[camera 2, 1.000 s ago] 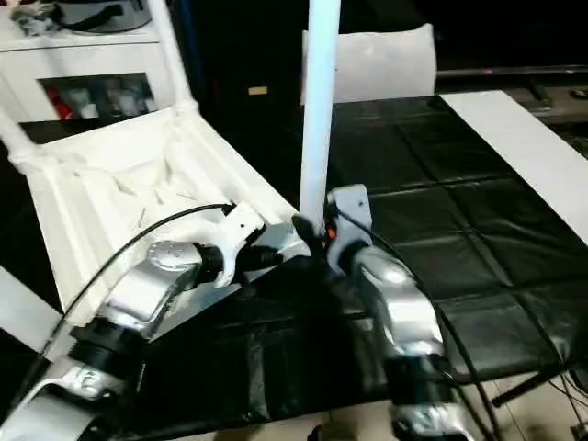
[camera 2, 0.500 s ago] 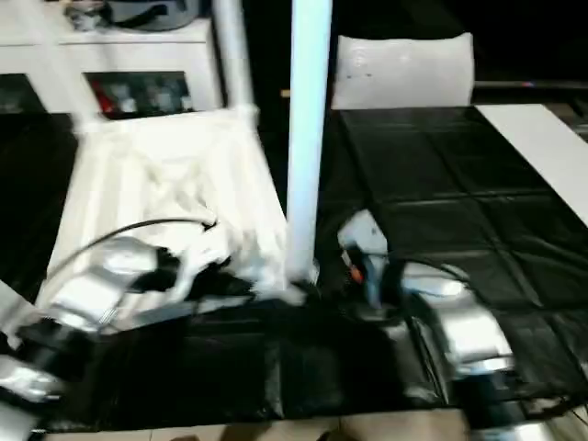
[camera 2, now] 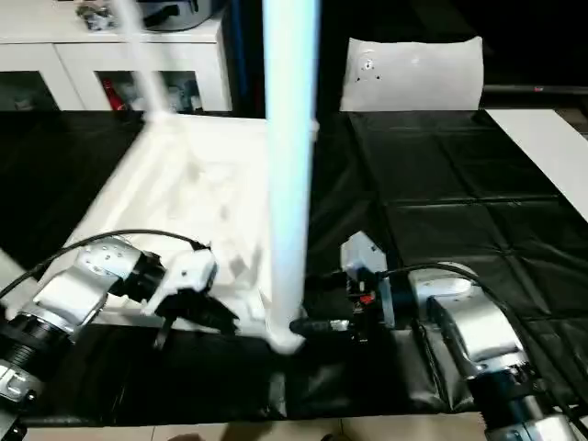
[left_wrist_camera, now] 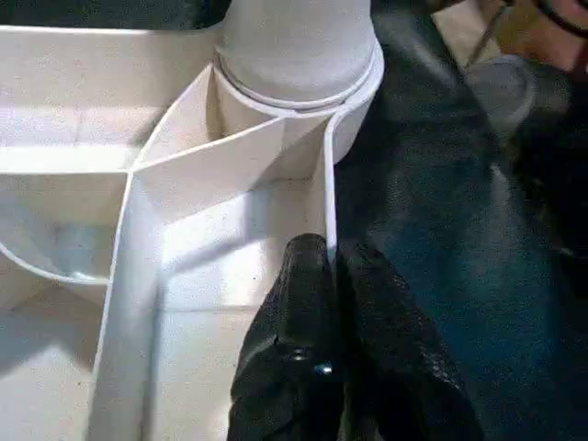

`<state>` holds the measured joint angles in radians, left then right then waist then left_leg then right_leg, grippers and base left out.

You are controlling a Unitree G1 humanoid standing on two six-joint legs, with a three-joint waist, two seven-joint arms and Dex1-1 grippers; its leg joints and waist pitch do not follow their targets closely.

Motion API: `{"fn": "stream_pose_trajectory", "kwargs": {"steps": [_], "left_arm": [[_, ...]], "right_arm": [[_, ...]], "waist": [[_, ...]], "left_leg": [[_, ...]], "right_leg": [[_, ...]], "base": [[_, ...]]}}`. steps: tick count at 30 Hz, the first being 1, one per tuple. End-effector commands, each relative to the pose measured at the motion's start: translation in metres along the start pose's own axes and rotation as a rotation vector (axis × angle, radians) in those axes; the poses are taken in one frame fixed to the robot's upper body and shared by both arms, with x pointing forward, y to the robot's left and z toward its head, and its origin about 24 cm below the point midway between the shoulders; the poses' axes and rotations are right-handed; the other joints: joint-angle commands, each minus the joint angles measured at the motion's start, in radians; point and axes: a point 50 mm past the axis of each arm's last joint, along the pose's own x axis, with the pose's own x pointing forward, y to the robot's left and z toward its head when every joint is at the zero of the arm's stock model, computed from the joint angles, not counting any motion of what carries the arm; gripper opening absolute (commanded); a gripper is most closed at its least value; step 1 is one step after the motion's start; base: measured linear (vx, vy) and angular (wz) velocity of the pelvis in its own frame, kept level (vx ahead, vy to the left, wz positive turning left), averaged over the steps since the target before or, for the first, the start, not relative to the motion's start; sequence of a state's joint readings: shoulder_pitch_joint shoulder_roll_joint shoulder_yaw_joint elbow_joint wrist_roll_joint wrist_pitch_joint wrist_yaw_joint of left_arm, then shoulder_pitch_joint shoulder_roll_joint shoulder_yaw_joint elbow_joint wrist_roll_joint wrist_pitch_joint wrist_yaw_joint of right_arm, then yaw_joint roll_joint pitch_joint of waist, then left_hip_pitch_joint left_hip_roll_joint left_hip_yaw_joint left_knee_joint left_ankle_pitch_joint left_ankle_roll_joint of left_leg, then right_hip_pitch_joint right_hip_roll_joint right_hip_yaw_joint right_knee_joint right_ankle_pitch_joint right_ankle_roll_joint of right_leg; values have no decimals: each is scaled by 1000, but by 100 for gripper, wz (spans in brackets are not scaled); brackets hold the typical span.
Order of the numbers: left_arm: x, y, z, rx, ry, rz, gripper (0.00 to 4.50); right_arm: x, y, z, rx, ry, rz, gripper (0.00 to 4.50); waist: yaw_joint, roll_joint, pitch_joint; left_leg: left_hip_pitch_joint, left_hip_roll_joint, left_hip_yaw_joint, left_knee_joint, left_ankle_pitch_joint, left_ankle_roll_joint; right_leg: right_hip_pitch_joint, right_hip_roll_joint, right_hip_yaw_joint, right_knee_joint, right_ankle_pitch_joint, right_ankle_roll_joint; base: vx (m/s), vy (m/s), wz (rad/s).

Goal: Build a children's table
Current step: Rotate leg to tighten

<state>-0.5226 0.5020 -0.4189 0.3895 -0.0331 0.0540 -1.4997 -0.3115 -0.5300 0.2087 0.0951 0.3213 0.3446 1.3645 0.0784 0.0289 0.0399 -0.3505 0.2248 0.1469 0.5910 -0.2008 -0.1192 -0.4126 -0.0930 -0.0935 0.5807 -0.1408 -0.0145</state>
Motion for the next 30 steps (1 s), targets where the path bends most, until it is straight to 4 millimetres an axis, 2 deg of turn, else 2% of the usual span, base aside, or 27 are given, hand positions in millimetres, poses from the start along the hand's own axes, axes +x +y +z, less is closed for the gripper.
{"fn": "stream_pose_trajectory", "kwargs": {"steps": [1,4,8,9,10,13,15,16,20,22,23,25,26,27,28,29,30], "left_arm": [[3,0,14,78,-7,-61,0],[3,1,13,83,-6,-64,0],[2,2,12,87,-3,-66,0],[2,2,12,87,-3,-66,0],[1,2,12,87,-3,-65,0],[1,2,12,79,-10,-63,0],[1,2,11,60,-23,-55,0],[1,2,10,52,-28,-53,0],[3,3,7,1,-45,4,0],[5,9,7,-39,-52,78,0],[10,16,12,-86,-83,161,0],[12,18,14,-95,-95,185,0],[17,23,18,-124,-111,229,0],[19,26,21,-144,-120,255,0],[19,26,21,-144,-120,255,0],[28,33,29,-199,-158,319,0],[32,37,33,-226,-175,359,0]], "right_arm": [[0,-1,3,0,-8,16,289],[2,2,3,13,-9,52,270],[4,4,3,20,-9,72,237],[4,4,3,23,-11,74,232],[4,4,3,26,-13,75,217],[6,6,3,36,-22,82,202],[7,8,3,55,-39,79,198],[8,9,3,61,-45,75,196],[14,10,3,100,-100,-21,195],[21,5,2,110,-100,-130,195],[30,-4,-1,134,-85,-276,195],[33,-7,-1,146,-88,-322,195],[38,-13,0,177,-99,-400,194],[41,-17,0,201,-105,-450,194],[41,-17,0,201,-105,-450,194],[47,-25,1,256,-97,-550,193],[49,-31,1,284,-88,-623,193]], "waist": [[-6,-9,-63],[-5,-11,-63],[-1,-6,-67],[-1,-8,-66],[0,-4,-67],[1,-5,-66],[1,0,-66],[0,-3,-66],[-1,-4,-64],[-6,-1,-60],[-11,-3,-56],[-21,-4,-53],[-29,-5,-52],[-43,-4,-49],[-50,-3,-48],[-65,-6,-51],[-76,-5,-50]], "left_leg": [[-3,-2,25,-69,-183,68],[-4,-3,26,-69,-177,68],[-3,-2,26,-67,-155,70],[-4,-2,26,-67,-154,69],[-4,-3,26,-67,-152,68],[-4,-3,26,-68,-160,65],[-3,-3,26,-68,-166,63],[-3,-3,26,-68,-167,60],[-3,-4,25,-70,-177,51],[-3,-6,24,-73,-199,38],[0,-9,26,-73,-226,26],[3,-18,23,-71,-259,10],[3,-21,21,-70,-273,10],[-4,-22,17,-72,-281,6],[-6,-23,15,-72,-293,6],[-7,-26,12,-70,-310,7],[-7,-28,11,-67,-315,11]], "right_leg": [[63,-33,37,-60,-328,-180],[64,-32,37,-60,-328,-176],[63,-31,37,-55,-290,-186],[64,-31,37,-55,-284,-189],[65,-31,37,-54,-281,-190],[66,-31,37,-55,-280,-192],[65,-31,37,-56,-289,-190],[65,-30,37,-57,-292,-186],[65,-30,36,-61,-321,-173],[62,-30,35,-65,-366,-156],[58,-28,34,-70,-412,-141],[55,-29,24,-86,-525,-99],[55,-29,19,-95,-577,-70],[57,-27,16,-95,-590,-59],[57,-27,11,-99,-604,-50],[62,-27,3,-105,-622,-32],[58,-27,0,-109,-624,-29]], "base": [[0,0,0],[0,0,0],[0,0,0],[0,0,0],[0,0,0],[0,0,0],[0,0,0],[0,0,0],[0,0,0],[0,0,0],[0,0,0],[0,0,0],[0,0,0],[0,0,0],[0,0,0],[0,0,0],[0,0,0]]}}
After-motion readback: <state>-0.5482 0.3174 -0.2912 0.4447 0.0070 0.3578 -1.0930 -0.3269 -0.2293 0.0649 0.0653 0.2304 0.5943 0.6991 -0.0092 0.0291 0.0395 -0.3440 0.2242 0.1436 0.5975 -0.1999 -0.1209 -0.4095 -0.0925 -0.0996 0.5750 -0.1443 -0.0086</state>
